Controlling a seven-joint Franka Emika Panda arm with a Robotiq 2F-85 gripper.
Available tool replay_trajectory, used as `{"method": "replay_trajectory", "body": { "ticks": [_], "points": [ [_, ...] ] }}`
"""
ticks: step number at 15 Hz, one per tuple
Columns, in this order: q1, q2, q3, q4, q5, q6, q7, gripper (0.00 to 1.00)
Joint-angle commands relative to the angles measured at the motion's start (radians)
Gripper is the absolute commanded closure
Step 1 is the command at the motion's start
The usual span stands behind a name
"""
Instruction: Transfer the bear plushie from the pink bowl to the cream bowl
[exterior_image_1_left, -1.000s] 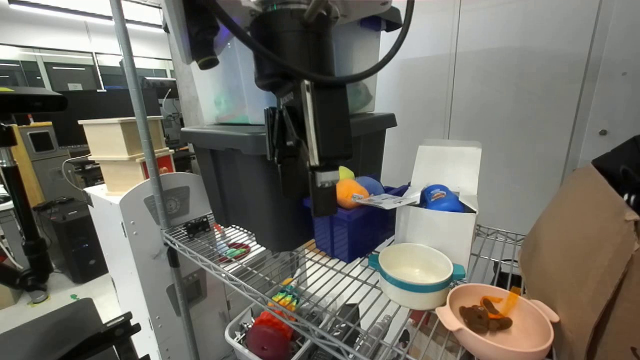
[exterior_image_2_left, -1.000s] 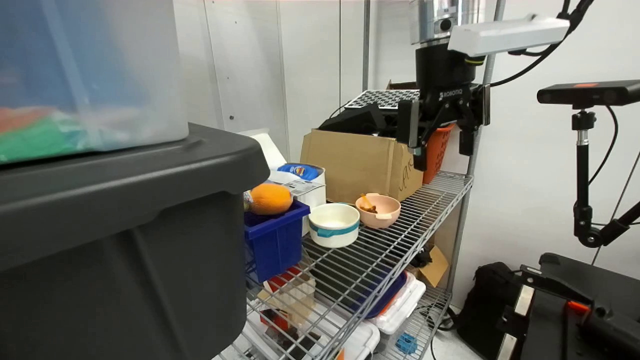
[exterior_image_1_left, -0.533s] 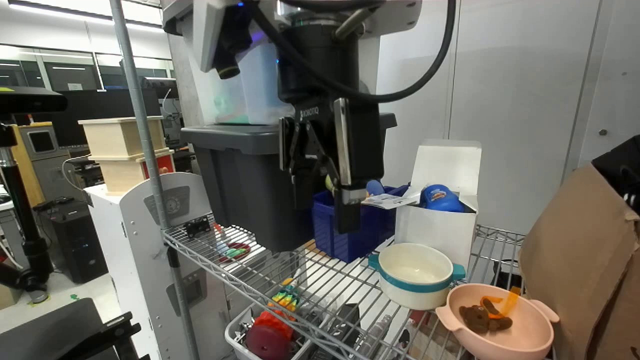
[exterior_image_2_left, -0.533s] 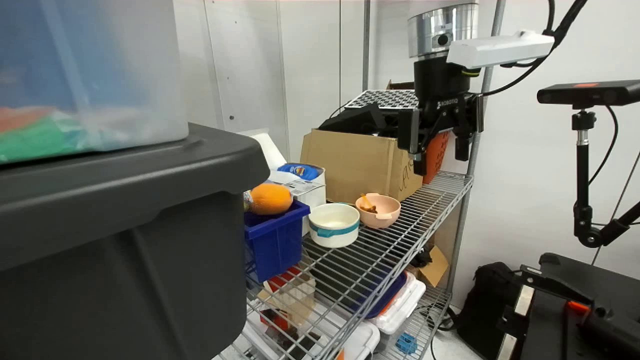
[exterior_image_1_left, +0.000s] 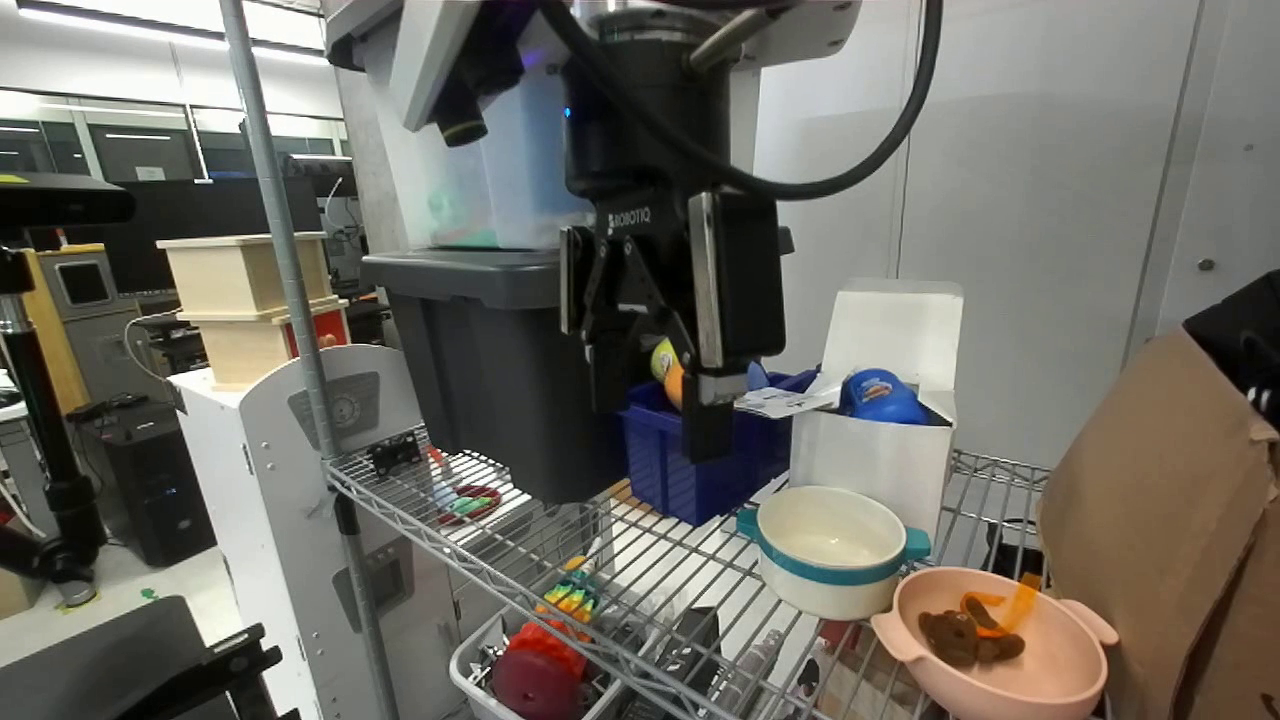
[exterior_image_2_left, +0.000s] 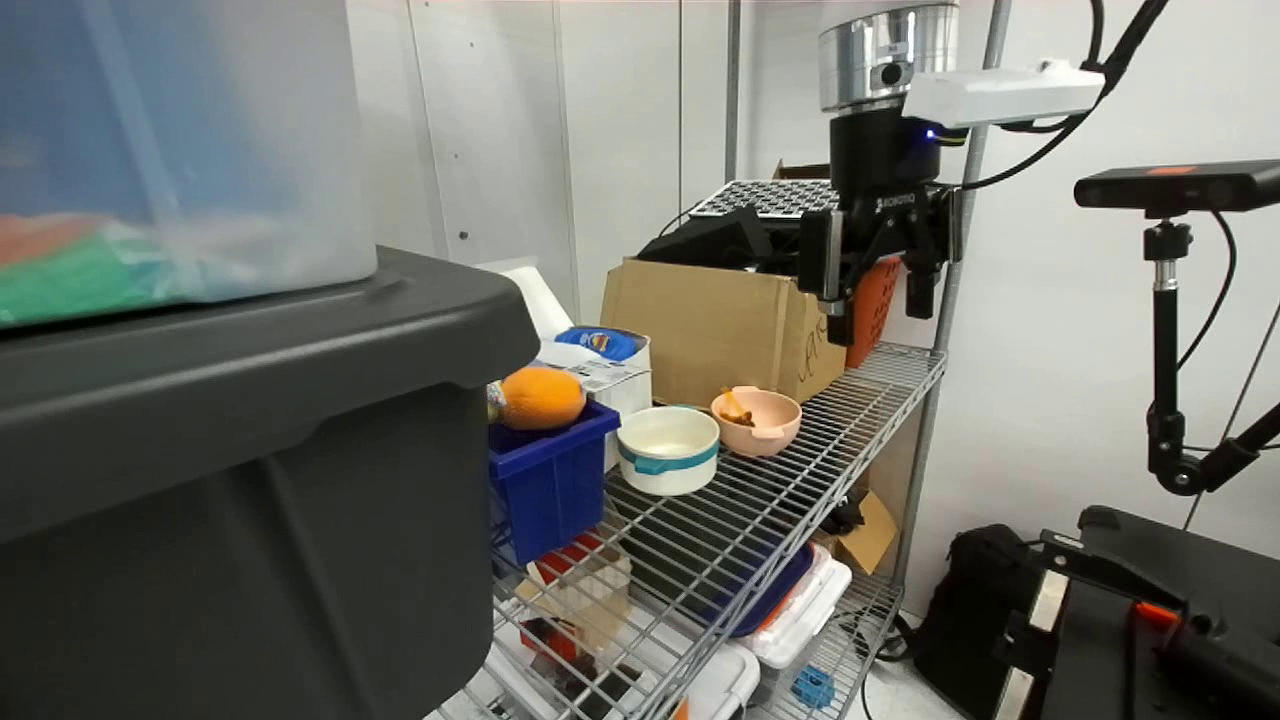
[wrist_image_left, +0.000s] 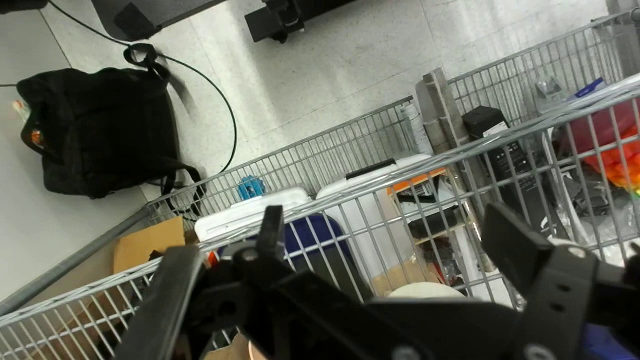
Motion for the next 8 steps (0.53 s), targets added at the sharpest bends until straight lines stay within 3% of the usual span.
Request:
{"method": "replay_trajectory", "body": {
  "ticks": [1,8],
  "points": [
    [0.011,0.000,-0.012,0.002,0.002,-0.003,-0.002,0.00],
    [0.014,0.028,-0.014,0.009,-0.003,0.020,0.002,0.00]
  ]
}}
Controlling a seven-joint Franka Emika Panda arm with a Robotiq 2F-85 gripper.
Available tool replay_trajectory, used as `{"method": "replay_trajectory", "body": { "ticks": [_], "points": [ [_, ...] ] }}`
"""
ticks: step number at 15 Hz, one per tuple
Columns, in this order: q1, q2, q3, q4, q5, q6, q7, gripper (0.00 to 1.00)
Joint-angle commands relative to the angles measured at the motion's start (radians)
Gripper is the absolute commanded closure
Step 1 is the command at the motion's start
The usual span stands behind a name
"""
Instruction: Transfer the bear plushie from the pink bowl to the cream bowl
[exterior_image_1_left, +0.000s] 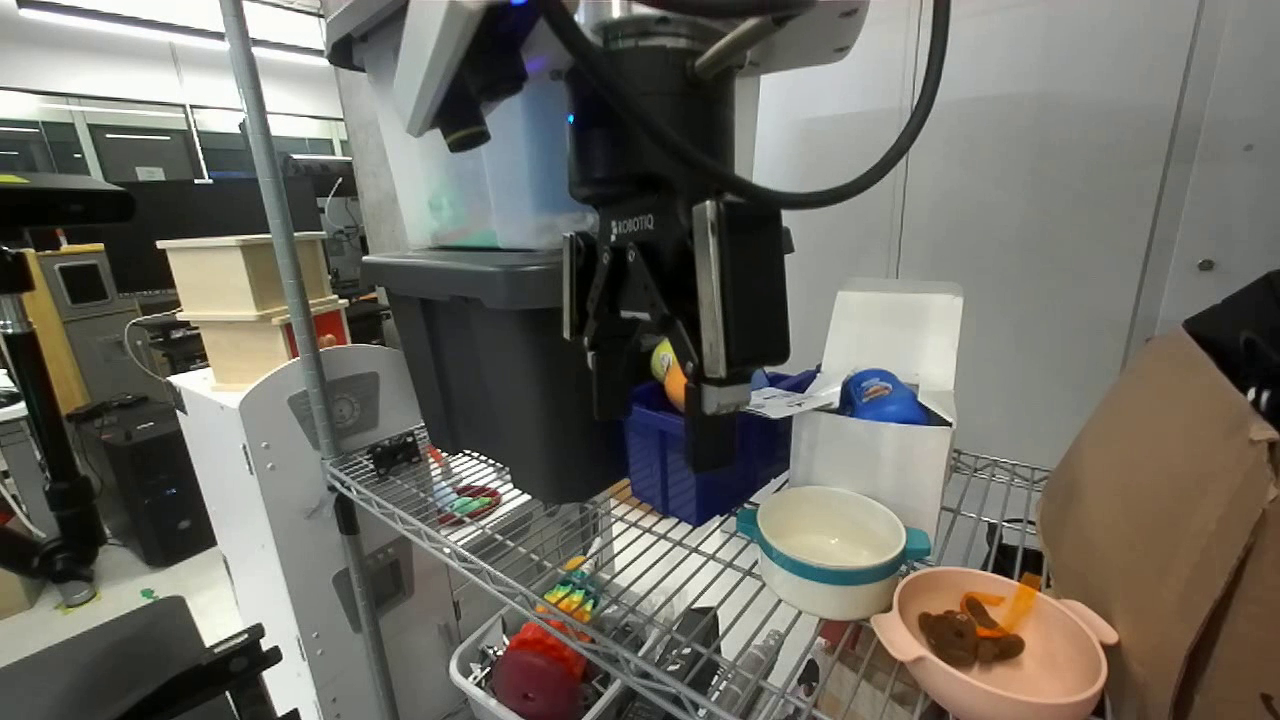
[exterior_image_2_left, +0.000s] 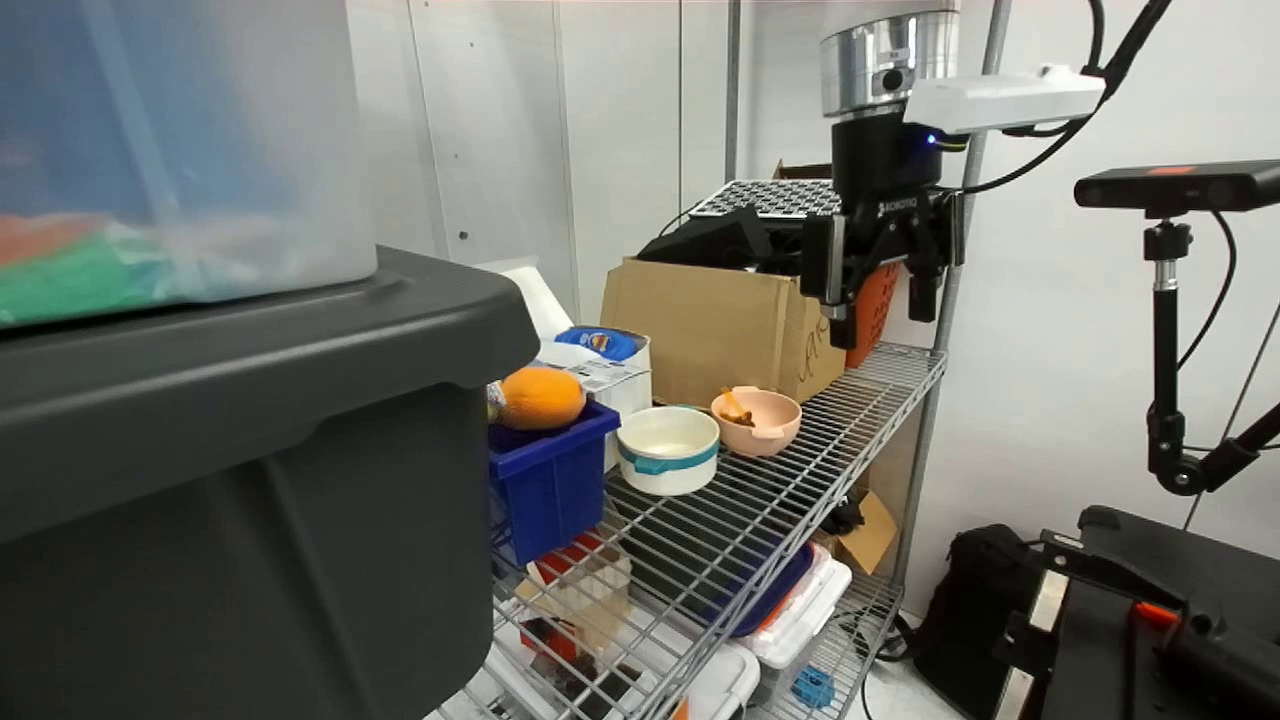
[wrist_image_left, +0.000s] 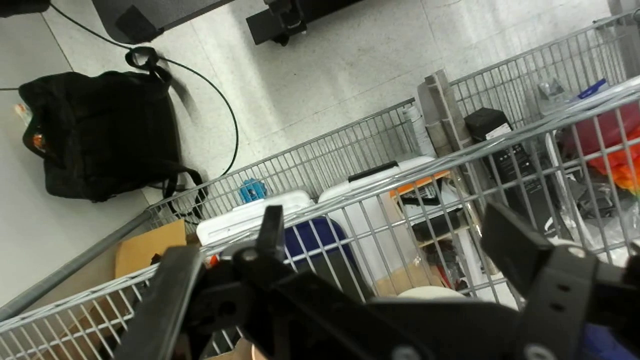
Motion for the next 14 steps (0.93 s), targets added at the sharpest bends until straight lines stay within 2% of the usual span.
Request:
{"method": "replay_trajectory", "body": {
  "ticks": [1,11,13,14],
  "points": [
    [0.018,0.030,-0.007,0.012,-0.006,0.021,0.008,0.00],
    [0.079,0.238,-0.014,0.130,-0.017,0.059,0.079,0.00],
    [0.088,0.263,-0.015,0.153,-0.012,0.058,0.078,0.00],
    [0.082,0.236,-0.013,0.118,0.002,0.052,0.060,0.00]
  ]
}}
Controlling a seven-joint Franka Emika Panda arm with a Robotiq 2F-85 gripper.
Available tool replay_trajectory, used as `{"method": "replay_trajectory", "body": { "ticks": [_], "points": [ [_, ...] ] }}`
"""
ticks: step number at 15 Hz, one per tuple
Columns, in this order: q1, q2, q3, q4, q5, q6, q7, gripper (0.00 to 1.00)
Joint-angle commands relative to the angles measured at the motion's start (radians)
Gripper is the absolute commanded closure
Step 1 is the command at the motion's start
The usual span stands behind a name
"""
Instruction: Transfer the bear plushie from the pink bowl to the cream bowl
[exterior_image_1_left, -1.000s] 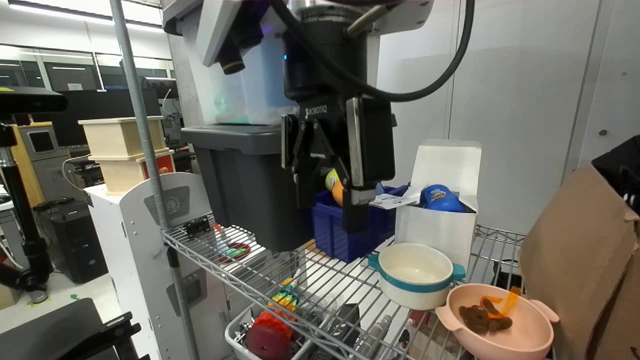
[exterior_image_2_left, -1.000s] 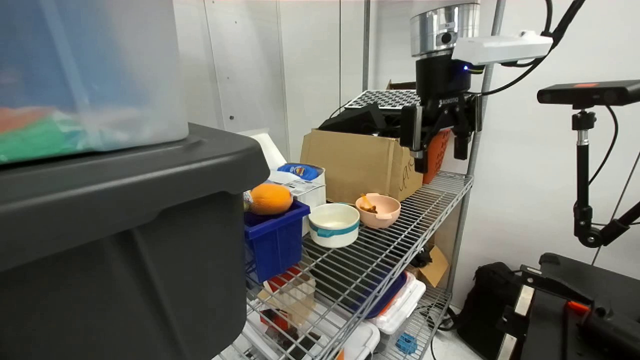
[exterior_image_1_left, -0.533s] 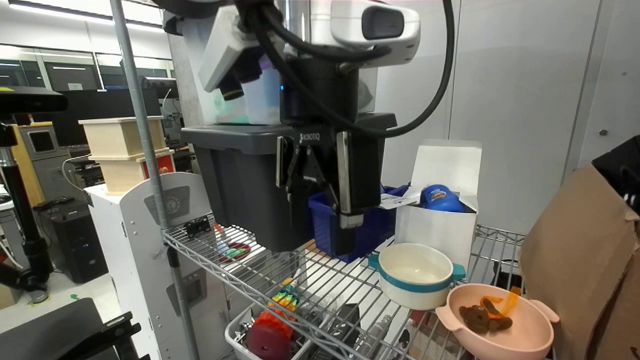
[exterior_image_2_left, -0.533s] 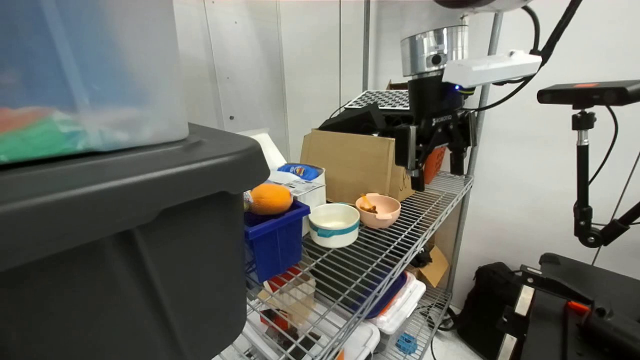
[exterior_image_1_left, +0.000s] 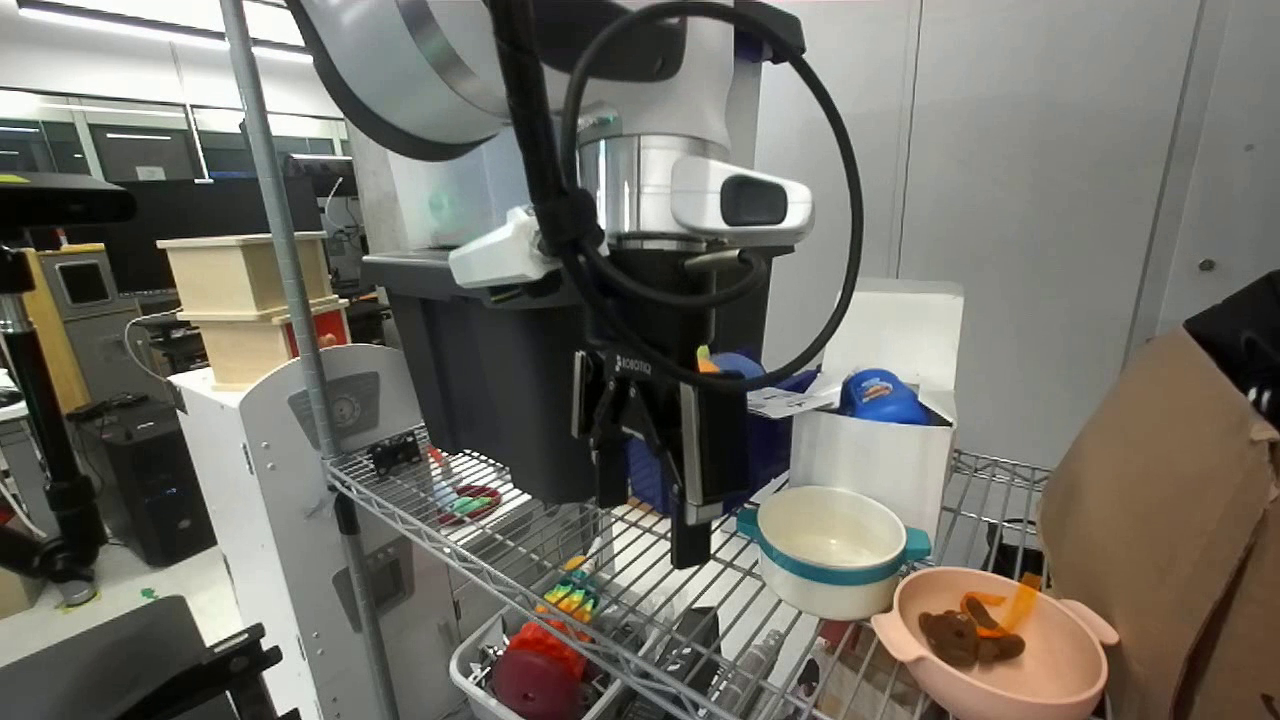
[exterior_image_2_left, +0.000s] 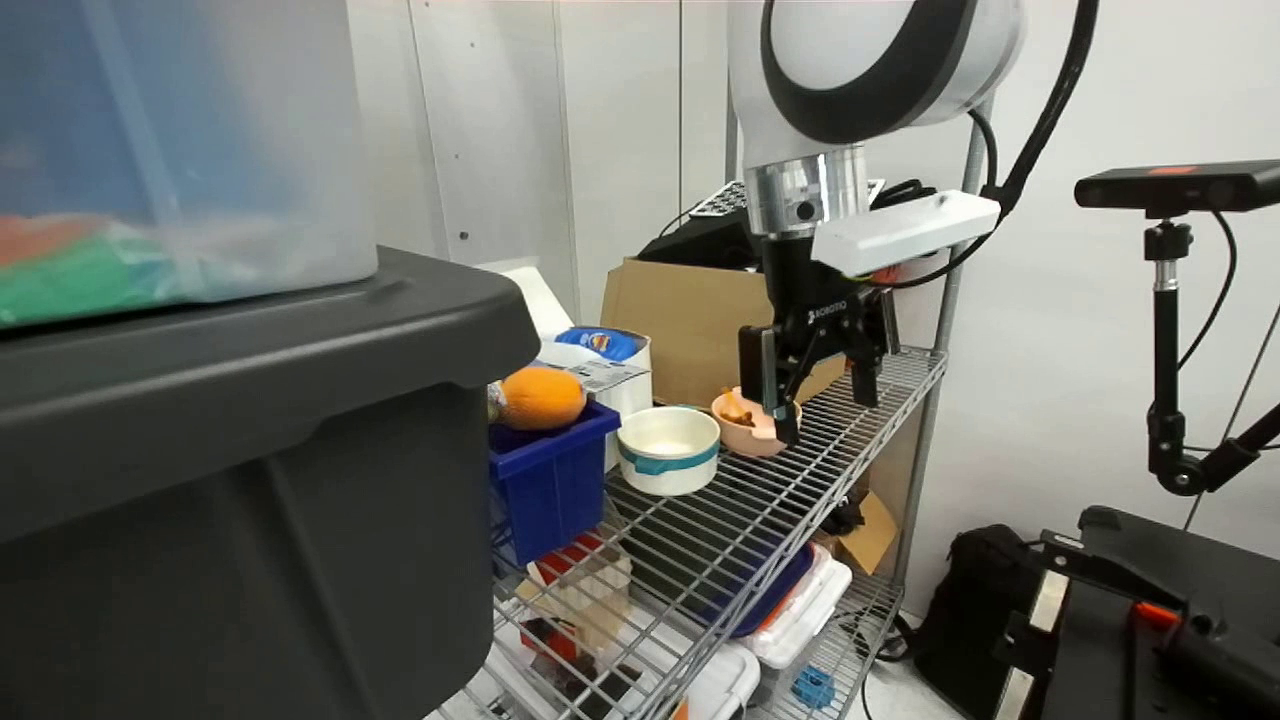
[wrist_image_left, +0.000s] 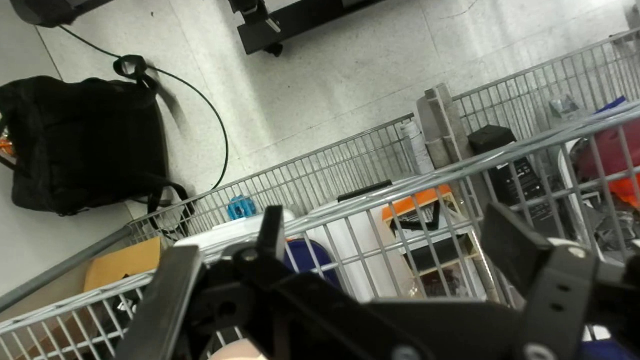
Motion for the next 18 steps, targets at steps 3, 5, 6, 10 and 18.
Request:
{"method": "replay_trajectory", "body": {
  "ticks": [3,5,6,10,18],
  "points": [
    [0.016,0.014,-0.014,0.008,0.008,-0.002,-0.005,0.00],
    [0.016,0.013,-0.015,0.008,0.008,-0.002,-0.005,0.00],
    [0.016,0.013,-0.015,0.008,0.008,-0.002,-0.005,0.00],
    [0.023,0.038,-0.015,0.027,-0.004,0.009,-0.004,0.00],
    [0.024,0.151,-0.034,0.145,-0.040,0.051,-0.045,0.00]
  ]
}}
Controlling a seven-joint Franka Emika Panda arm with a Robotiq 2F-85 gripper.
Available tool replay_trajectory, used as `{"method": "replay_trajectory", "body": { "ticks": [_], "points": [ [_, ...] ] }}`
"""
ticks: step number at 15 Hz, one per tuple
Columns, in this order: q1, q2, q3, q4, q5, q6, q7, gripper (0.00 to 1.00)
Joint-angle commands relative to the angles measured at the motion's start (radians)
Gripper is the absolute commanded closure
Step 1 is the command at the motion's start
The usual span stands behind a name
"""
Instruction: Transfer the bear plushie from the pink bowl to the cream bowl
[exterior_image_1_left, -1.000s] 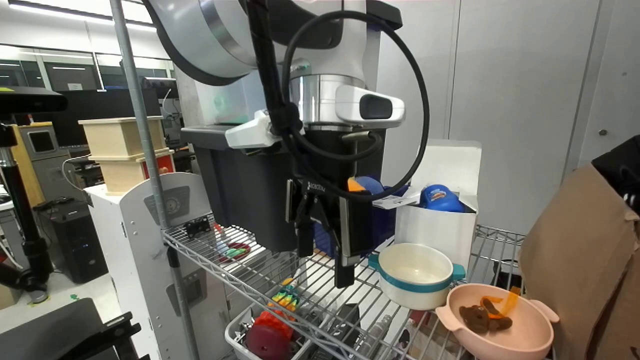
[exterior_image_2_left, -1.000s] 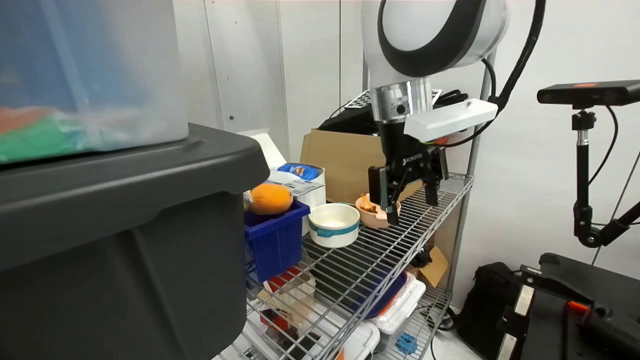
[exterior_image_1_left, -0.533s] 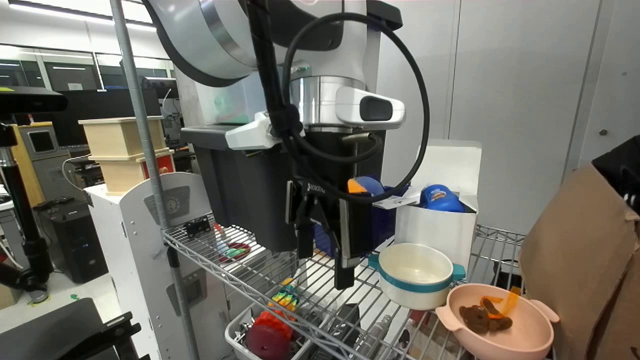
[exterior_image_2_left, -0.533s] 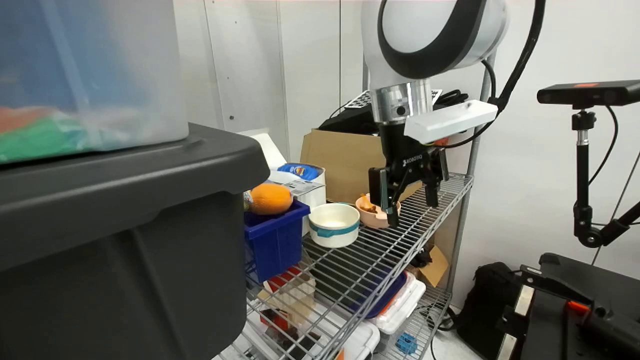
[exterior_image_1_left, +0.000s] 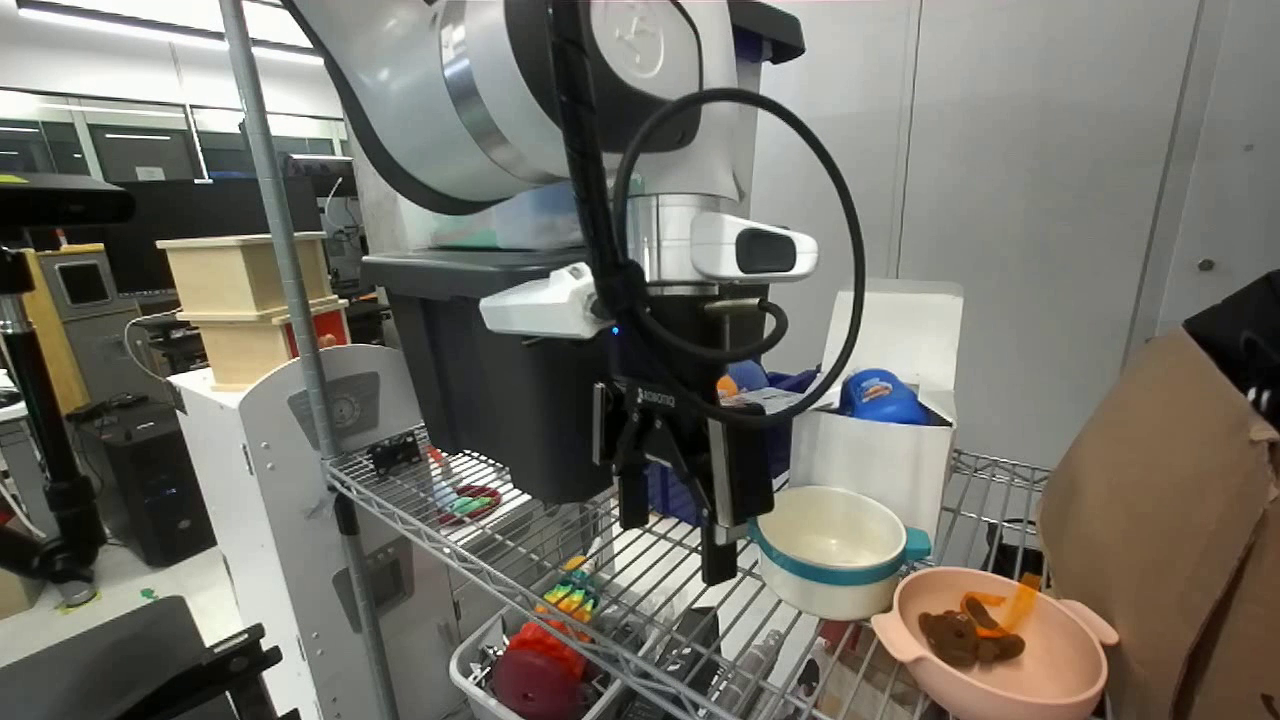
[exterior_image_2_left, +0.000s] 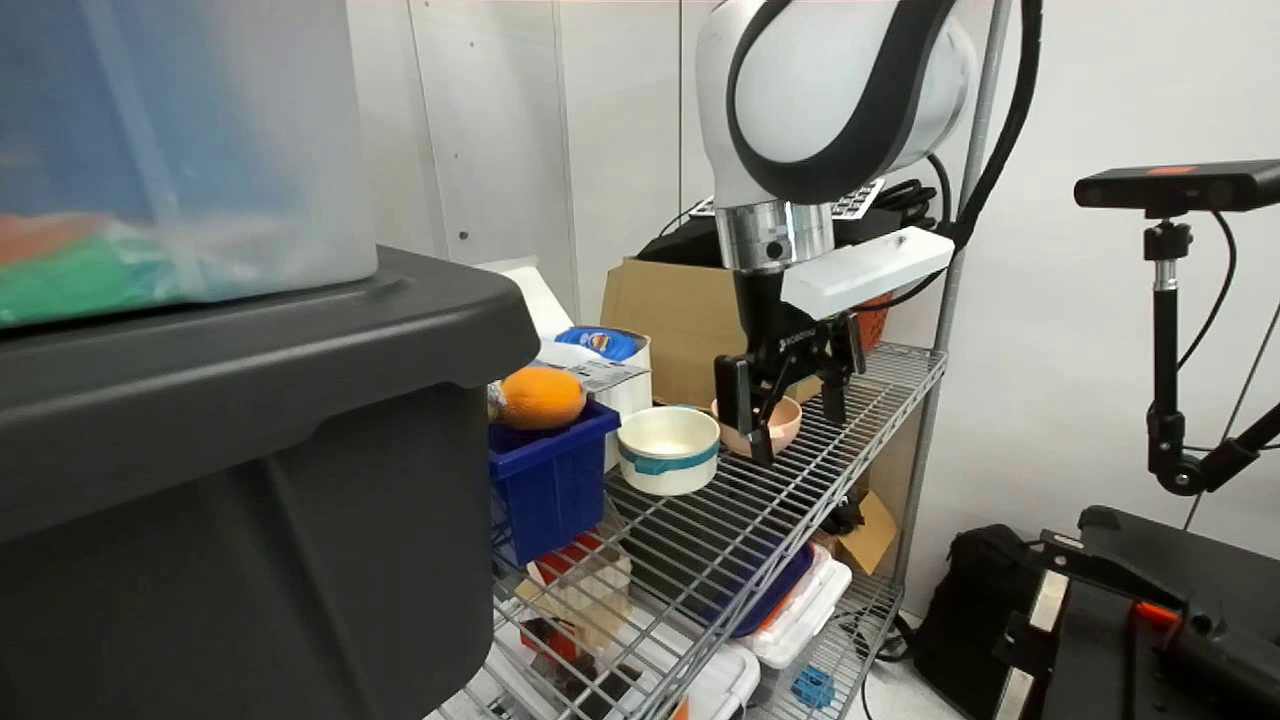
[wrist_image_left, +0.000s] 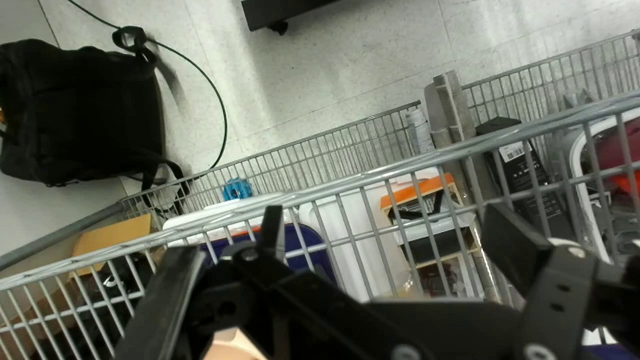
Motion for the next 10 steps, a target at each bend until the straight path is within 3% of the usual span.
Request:
{"method": "replay_trajectory", "body": {
  "ticks": [1,10],
  "points": [
    [0.000,0.062,-0.026,0.084,-0.005,0.012,-0.041,0.00],
    [-0.055,0.187,-0.059,0.254,0.019,-0.006,-0.089,0.00]
  ]
}}
